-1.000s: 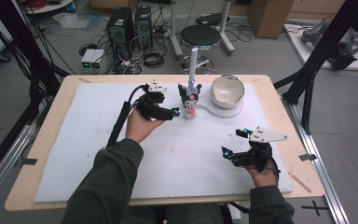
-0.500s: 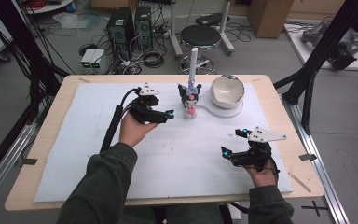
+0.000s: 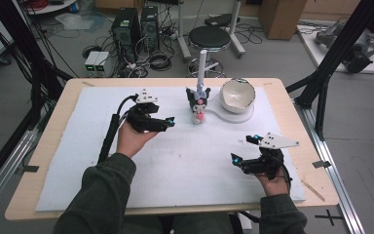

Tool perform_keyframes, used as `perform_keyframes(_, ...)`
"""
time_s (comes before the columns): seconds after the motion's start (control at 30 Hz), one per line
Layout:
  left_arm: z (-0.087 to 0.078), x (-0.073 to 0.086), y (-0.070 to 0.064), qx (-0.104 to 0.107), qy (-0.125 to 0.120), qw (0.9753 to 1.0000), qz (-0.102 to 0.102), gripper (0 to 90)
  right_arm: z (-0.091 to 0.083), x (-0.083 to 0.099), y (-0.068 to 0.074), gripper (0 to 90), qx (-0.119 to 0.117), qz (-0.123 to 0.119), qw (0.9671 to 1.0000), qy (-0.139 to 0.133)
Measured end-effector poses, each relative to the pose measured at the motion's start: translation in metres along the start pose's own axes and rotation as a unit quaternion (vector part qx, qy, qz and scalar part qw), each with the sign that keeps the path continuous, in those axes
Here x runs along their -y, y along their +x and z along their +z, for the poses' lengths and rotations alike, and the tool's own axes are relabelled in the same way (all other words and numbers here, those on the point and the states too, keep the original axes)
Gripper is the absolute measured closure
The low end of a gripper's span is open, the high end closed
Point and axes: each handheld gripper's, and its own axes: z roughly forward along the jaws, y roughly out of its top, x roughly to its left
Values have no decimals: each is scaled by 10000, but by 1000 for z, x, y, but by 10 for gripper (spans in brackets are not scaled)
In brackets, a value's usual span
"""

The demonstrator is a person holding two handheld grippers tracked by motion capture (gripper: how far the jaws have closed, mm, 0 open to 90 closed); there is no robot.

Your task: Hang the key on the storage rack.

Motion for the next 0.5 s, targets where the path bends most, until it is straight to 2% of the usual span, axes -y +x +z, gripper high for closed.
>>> perform_keyframes(0.37, -10, 9, 3, -23, -43, 10000, -55, 257, 0, 0, 0, 100, 2, 17, 10000, 15)
perform_keyframes(0.5, -15, 12, 3, -29, -27, 10000, -18, 257, 0, 0, 0, 101, 10, -19, 10000, 10)
